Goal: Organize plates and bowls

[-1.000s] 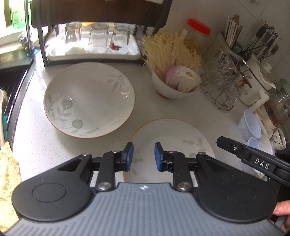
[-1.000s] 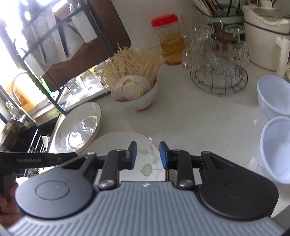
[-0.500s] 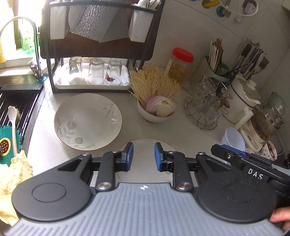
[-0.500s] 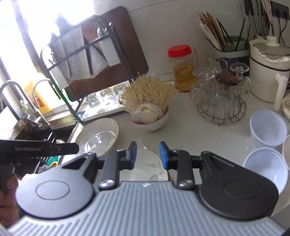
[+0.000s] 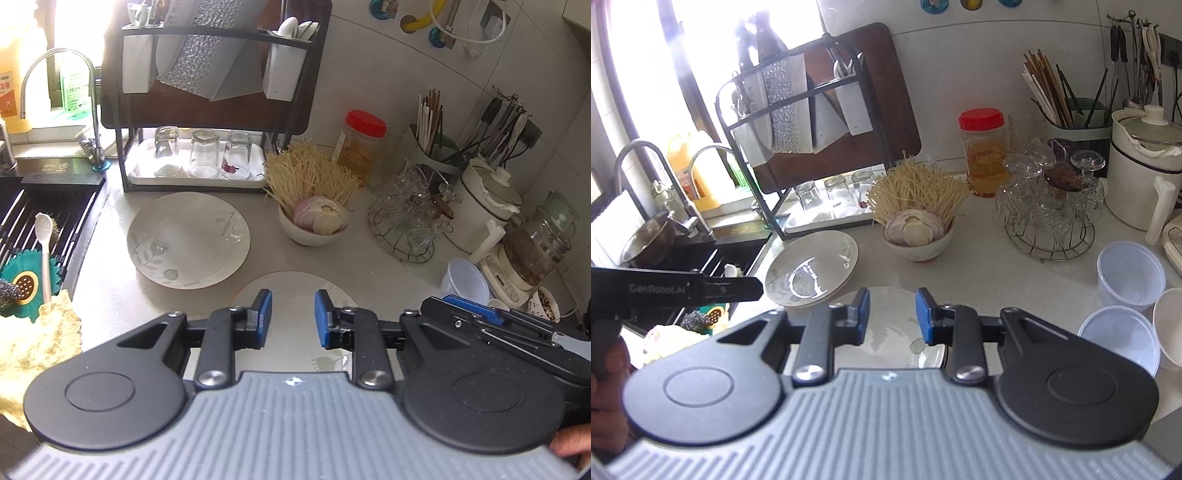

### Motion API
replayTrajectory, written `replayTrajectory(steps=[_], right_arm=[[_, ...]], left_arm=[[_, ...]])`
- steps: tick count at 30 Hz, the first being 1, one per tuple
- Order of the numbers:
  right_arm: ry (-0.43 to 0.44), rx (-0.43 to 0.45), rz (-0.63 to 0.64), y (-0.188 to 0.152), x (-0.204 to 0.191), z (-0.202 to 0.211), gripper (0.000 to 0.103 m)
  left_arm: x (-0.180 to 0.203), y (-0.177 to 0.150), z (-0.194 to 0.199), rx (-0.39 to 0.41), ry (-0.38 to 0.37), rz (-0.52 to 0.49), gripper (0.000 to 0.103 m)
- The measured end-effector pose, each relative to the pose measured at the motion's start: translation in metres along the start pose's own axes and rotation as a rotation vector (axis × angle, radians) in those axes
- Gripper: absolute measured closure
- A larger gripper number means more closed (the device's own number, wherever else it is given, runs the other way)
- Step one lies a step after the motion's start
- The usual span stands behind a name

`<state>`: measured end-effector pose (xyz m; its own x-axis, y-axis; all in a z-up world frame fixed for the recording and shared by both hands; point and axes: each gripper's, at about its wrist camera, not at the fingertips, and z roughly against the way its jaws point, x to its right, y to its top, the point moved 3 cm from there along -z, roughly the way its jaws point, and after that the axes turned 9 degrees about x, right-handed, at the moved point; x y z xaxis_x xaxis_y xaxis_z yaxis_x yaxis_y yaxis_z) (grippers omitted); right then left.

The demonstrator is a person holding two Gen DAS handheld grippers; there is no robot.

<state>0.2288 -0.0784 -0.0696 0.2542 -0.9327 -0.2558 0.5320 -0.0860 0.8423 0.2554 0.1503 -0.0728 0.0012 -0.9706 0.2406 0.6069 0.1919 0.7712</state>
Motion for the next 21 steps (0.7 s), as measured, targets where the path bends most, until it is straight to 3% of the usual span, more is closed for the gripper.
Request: replayTrajectory(steps=[11, 21], right_arm=[[0.066, -0.073, 0.001, 0.0, -0.01, -0.028, 0.072], [0.089, -0.109, -0.021, 0.021, -0.015, -0.067, 0.072]], left_arm=[[-0.026, -0.007, -0.009, -0.036, 0.093, 0.085, 0.074], [-0.061, 0.016, -0.039, -0.037, 0.148, 0.139, 0.065]])
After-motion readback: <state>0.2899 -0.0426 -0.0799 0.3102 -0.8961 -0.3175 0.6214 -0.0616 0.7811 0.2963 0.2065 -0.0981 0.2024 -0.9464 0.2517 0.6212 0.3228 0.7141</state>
